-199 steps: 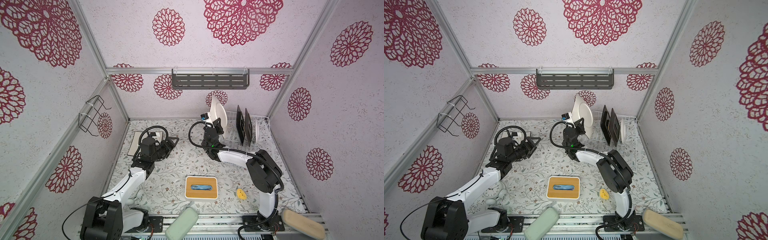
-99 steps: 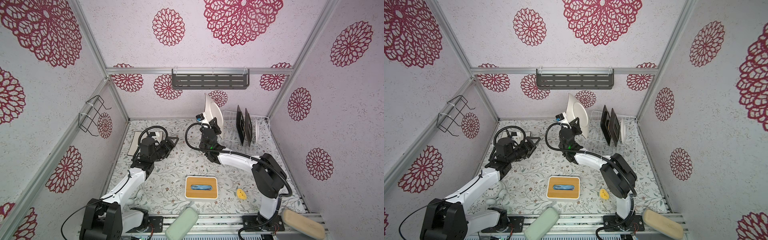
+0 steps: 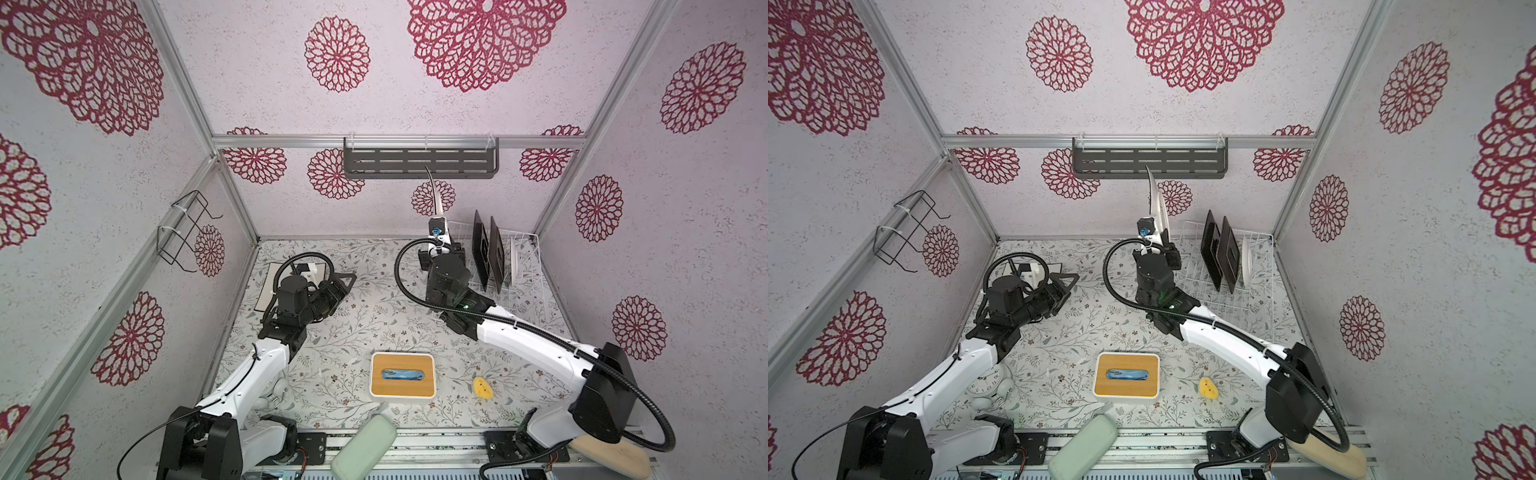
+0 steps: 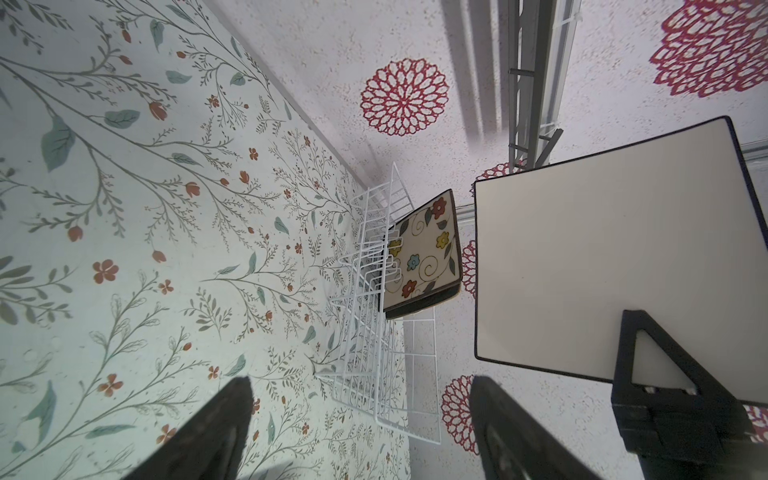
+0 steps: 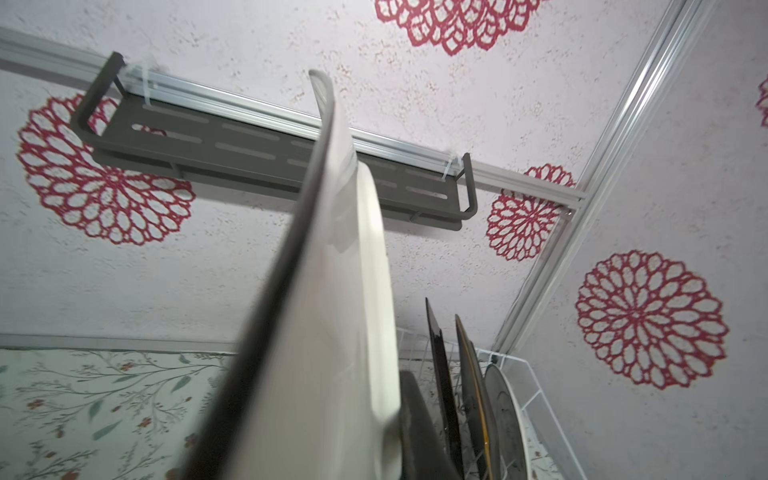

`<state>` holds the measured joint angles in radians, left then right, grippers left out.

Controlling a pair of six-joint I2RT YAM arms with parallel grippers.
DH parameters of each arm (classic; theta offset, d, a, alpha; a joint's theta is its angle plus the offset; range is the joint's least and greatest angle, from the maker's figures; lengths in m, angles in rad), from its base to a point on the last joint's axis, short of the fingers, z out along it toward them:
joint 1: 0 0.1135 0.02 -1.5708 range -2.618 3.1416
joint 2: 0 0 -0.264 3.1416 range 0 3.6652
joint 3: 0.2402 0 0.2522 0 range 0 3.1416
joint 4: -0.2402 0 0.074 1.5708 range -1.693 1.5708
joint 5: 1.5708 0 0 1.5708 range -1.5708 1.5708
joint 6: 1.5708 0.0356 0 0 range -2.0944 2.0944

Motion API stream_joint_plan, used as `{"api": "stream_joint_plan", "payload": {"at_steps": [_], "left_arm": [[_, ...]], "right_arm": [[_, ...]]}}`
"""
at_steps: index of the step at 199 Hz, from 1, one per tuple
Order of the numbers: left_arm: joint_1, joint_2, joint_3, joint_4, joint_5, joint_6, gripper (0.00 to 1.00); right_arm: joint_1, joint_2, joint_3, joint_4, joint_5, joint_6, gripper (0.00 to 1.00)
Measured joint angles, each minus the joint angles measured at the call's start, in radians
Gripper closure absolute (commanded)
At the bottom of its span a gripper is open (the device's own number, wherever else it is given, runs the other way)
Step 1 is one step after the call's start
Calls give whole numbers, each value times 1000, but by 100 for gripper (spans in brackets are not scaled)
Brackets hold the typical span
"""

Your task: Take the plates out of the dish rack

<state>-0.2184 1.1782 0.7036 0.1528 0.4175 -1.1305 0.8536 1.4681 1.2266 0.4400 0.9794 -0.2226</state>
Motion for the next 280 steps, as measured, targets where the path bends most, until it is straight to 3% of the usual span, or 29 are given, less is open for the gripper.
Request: {"api": "stream_joint_plan", "payload": {"at_steps": [62, 100, 163, 215, 280], "left_arm": [[0, 0, 0, 26, 9, -15, 14], [0, 0, 0, 30, 12, -18, 14], [0, 29, 1, 67, 19, -30, 14], [0, 47, 0, 120, 32, -51, 15], [-2, 68, -11, 174, 48, -70, 16]], "right_arm": [[-9, -110, -147, -95, -223, 343, 100], [-9, -132, -254, -47, -359, 521, 100], [-28, -132, -330, 25, -488, 756, 100], [-108, -130, -431, 141, -582, 1004, 100], [-119, -105, -459, 177, -631, 1165, 100]]}}
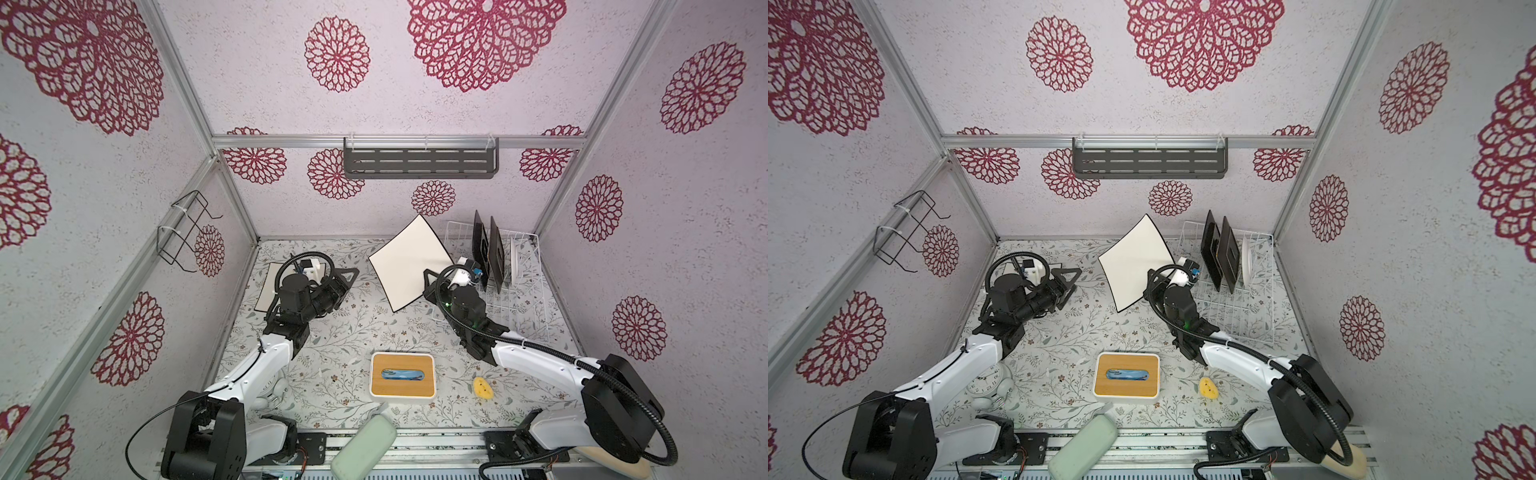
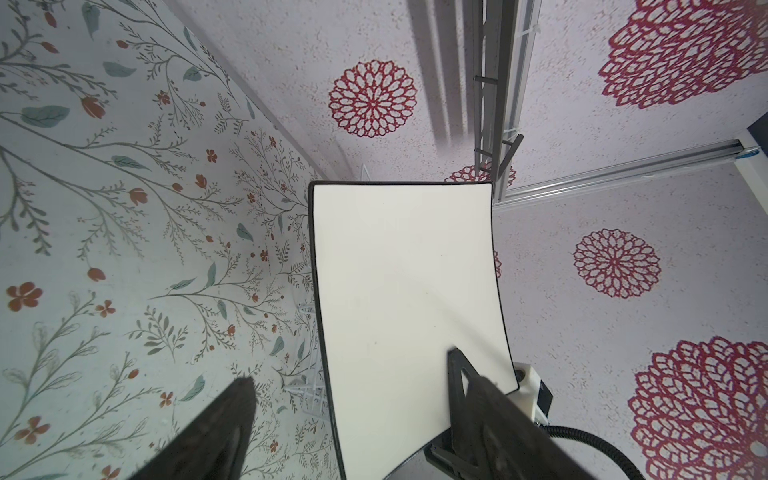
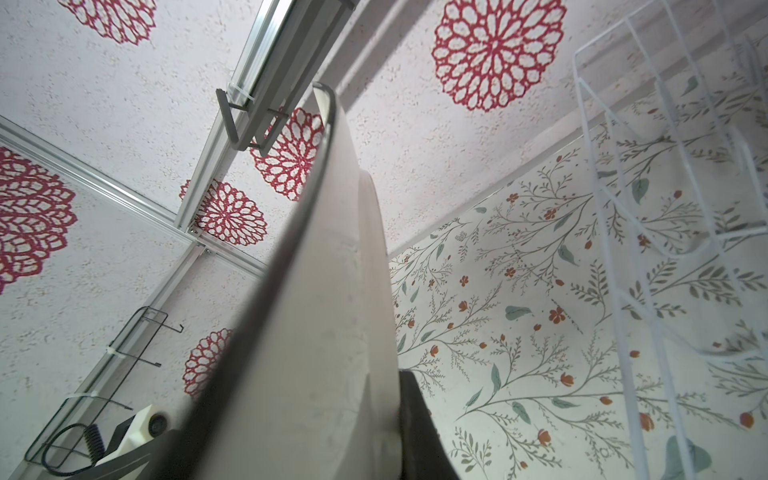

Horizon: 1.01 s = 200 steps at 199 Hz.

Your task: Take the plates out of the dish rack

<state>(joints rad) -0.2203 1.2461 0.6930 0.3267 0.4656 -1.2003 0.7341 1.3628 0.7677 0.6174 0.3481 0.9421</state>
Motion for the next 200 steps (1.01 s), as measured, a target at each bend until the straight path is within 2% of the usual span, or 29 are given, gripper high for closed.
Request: {"api": "stream_joint_plan", "payload": {"at_steps": [48, 133, 162, 200], "left_arm": [[-3, 23, -6, 21, 25, 1, 16], [-18, 74, -54, 136, 35, -17, 19], [-19, 118, -58, 215, 51, -45, 23], [-20, 167, -58, 301, 75, -70, 41]], "right_arm": [[2, 28, -42, 97, -50, 106, 100], [2, 103, -53, 255, -123, 222, 100], [2, 130, -53, 288, -146, 257, 100], [2, 167, -53, 318, -199, 309, 100]]}}
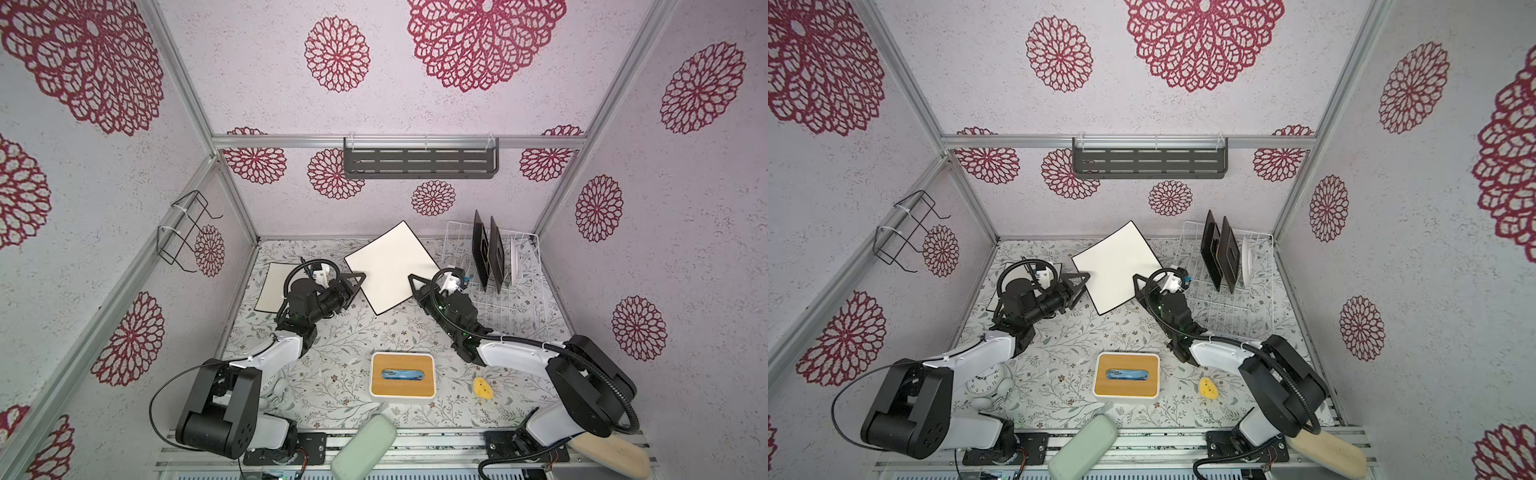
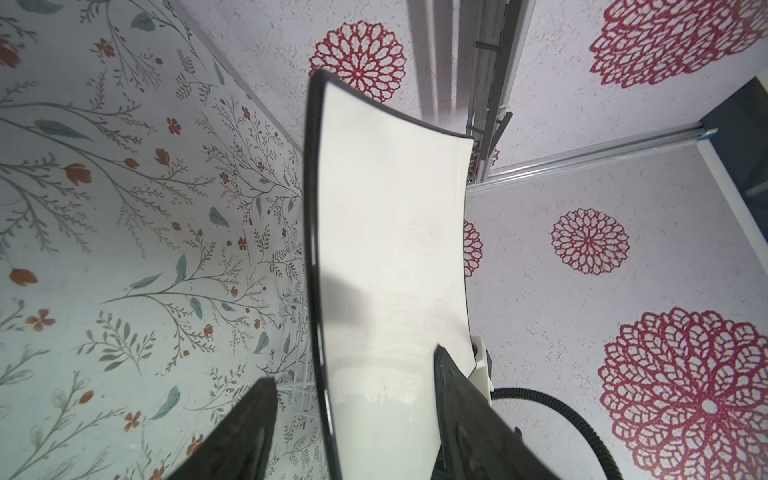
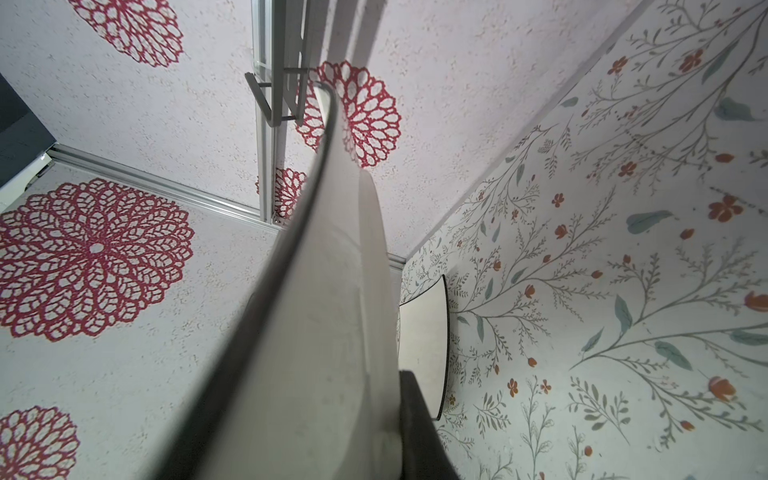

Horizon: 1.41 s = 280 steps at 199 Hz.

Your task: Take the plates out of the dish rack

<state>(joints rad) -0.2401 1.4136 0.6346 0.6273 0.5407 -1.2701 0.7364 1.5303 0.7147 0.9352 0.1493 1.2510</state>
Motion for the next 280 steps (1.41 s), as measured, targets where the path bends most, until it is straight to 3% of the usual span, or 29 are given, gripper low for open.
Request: {"api": "stream_joint_plan", "payload": {"at_steps": [36, 133, 204, 280], "left_arm": [[0, 31, 0, 49, 13, -14, 51], [0, 40, 0, 92, 9, -42, 62], [0, 40, 0, 93, 1, -45, 62], [0, 33, 4, 116, 1, -57, 75]], "right_arm": [[0, 7, 0, 10, -35, 29, 100], [0, 72, 3, 101, -90, 123, 100], [5, 80, 13, 124, -103, 156, 100], [7, 84, 24, 136, -105, 158, 100]]}}
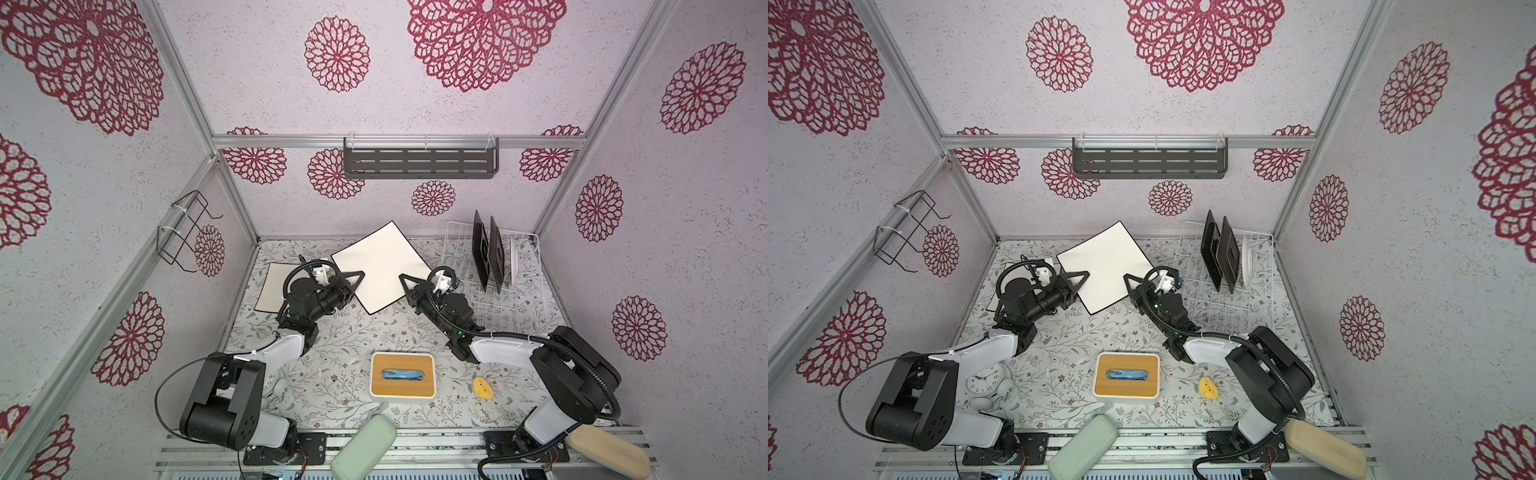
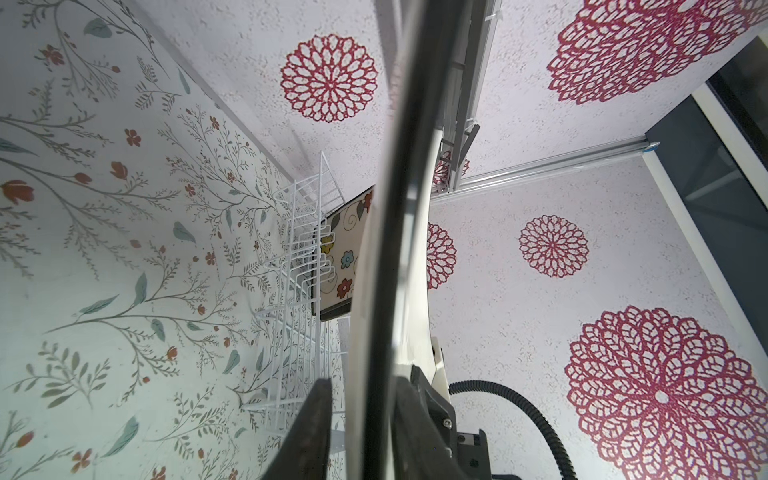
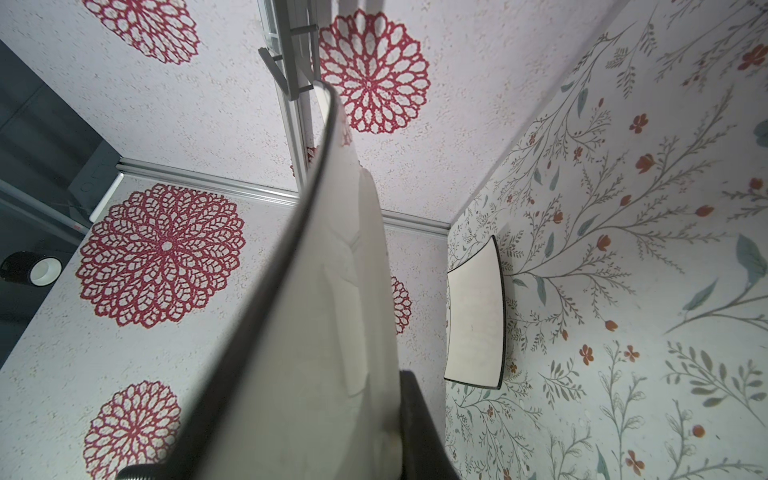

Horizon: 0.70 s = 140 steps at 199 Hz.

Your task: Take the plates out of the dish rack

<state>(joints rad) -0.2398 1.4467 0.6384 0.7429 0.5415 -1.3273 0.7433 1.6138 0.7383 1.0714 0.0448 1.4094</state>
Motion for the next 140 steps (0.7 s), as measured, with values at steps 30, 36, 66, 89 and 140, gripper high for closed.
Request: {"api": "stream_joint_plan", "payload": {"at_steps": [30, 36, 66, 89, 140], "left_arm": [[0, -1, 0, -3, 0, -2, 79], [0, -1, 0, -5, -1, -3, 80], [3, -3, 0, 5, -9, -21, 85], [3, -10, 1, 5, -13, -29, 91], [9, -10, 21, -1, -11, -40, 100]], "right_arm": [[0, 14, 2, 8, -3, 7, 100], [0, 17, 4, 8, -4, 8, 100], [0, 31, 18, 10, -14, 41, 100], [-1, 32, 22, 11, -18, 52, 100], [-4, 39, 38, 17, -23, 53, 93]]}}
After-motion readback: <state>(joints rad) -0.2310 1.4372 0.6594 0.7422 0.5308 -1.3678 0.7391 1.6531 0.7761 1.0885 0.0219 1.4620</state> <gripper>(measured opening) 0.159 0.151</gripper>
